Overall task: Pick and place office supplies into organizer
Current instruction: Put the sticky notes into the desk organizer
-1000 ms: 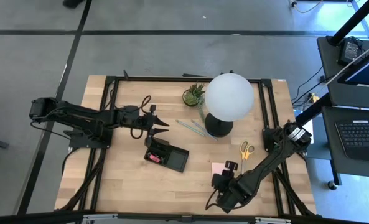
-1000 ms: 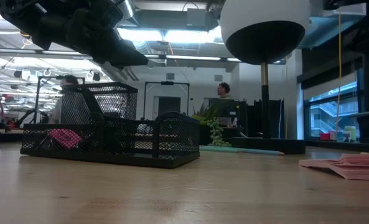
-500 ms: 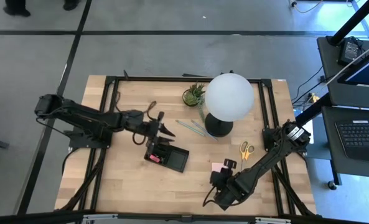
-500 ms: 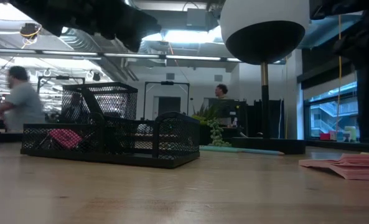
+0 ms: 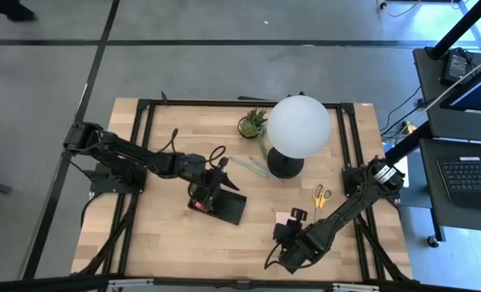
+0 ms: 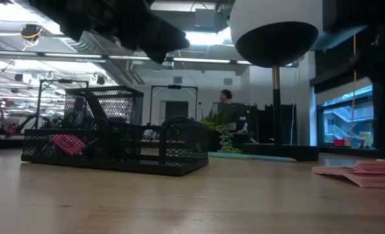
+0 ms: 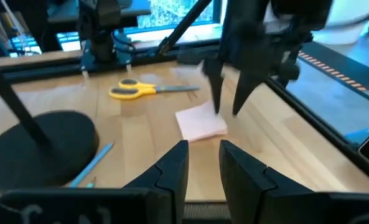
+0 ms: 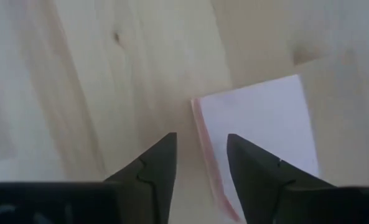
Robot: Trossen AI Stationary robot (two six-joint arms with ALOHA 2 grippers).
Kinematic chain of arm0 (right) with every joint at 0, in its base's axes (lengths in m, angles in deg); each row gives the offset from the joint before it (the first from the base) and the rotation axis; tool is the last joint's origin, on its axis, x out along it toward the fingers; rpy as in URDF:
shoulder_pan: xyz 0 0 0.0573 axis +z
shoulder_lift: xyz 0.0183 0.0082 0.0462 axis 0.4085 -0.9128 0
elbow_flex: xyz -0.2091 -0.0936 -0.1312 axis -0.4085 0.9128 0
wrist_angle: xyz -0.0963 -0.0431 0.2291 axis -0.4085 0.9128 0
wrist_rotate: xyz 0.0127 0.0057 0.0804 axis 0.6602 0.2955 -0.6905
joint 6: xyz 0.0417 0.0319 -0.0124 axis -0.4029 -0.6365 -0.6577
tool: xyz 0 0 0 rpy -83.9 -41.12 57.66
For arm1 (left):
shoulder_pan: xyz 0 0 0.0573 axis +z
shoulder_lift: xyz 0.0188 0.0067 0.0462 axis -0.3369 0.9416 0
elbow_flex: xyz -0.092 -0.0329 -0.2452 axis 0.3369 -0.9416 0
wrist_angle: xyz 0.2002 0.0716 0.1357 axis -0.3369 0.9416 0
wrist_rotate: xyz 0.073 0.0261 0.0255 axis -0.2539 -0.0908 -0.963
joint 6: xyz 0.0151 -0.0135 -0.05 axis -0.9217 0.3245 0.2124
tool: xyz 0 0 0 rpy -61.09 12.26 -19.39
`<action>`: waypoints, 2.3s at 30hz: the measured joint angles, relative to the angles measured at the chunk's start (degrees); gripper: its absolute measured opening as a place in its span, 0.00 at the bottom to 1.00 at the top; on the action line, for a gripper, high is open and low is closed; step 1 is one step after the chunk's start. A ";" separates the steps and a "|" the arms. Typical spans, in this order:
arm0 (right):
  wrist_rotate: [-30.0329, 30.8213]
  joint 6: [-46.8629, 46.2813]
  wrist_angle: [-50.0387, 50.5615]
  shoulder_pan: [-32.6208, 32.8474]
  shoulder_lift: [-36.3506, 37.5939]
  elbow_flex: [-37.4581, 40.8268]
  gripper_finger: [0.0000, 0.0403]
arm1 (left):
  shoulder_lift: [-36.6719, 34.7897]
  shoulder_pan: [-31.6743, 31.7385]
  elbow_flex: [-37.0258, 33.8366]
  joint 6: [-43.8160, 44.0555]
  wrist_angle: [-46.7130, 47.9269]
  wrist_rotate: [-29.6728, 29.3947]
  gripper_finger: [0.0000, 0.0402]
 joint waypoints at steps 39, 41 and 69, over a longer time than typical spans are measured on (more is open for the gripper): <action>-1.99 2.96 -19.49 0.13 0.39 10.53 0.36 | 30.86 -5.26 27.91 6.09 9.49 0.74 0.21; -1.90 2.97 -19.59 0.13 0.39 10.56 0.36 | 32.63 -5.26 29.64 6.75 10.28 0.78 0.21; -1.16 7.81 -24.11 0.13 0.20 10.62 0.36 | 44.94 -2.76 41.33 17.81 22.13 0.90 0.21</action>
